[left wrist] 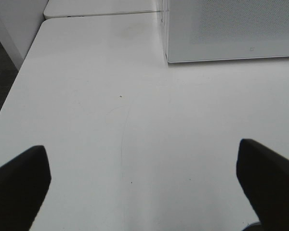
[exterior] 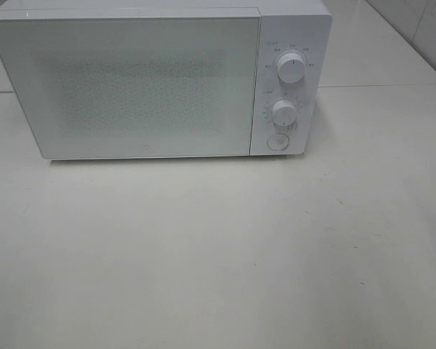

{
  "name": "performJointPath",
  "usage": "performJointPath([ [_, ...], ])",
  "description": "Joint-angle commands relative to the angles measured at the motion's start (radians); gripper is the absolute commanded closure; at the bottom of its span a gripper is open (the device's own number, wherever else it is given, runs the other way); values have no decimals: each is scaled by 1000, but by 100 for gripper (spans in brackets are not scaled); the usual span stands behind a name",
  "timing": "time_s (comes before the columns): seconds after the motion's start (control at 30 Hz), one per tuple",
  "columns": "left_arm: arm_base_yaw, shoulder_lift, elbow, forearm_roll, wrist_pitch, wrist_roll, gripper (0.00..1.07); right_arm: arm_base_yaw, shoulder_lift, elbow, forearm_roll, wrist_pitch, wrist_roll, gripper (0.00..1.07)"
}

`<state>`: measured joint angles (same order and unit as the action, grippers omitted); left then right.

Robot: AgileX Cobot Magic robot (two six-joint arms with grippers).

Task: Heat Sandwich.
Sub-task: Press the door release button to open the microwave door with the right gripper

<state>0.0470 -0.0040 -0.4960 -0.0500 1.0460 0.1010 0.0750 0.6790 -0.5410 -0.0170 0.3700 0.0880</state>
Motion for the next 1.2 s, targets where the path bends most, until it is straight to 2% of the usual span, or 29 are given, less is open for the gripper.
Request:
performJointPath([
  [0.03, 3, -17, 2, -6, -8, -1, 9, -6, 75, -4, 5, -93, 0, 31],
  [0.27, 3, -17, 2, -6, -8, -1, 9, -6, 213, -4, 7, -254, 7, 31],
  [0.57, 3, -17, 2, -6, -8, -1, 9, -4, 414, 6, 7, -562, 12, 31],
  [0.63, 3, -17, 2, -6, -8, -1, 9, -4, 468, 36, 9, -694, 12, 31],
  [0.9, 3, -17, 2, -6, -8, -1, 9, -1, 574, 112, 96, -907, -31, 31],
  [0.97, 3, -17, 2, -6, -8, -1, 9, -1, 620, 139, 136, -1013, -42, 31],
  [1.07, 3, -17, 2, -6, -8, -1, 9, -1, 651, 145, 140, -1047, -46, 31],
  [1.17, 3, -17, 2, -6, -8, -1, 9, 51, 698, 155, 178, -1098, -88, 31],
  [1.2, 3, -17, 2, -6, -8, -1, 9, 99, 718, 163, 226, -1125, -147, 31],
])
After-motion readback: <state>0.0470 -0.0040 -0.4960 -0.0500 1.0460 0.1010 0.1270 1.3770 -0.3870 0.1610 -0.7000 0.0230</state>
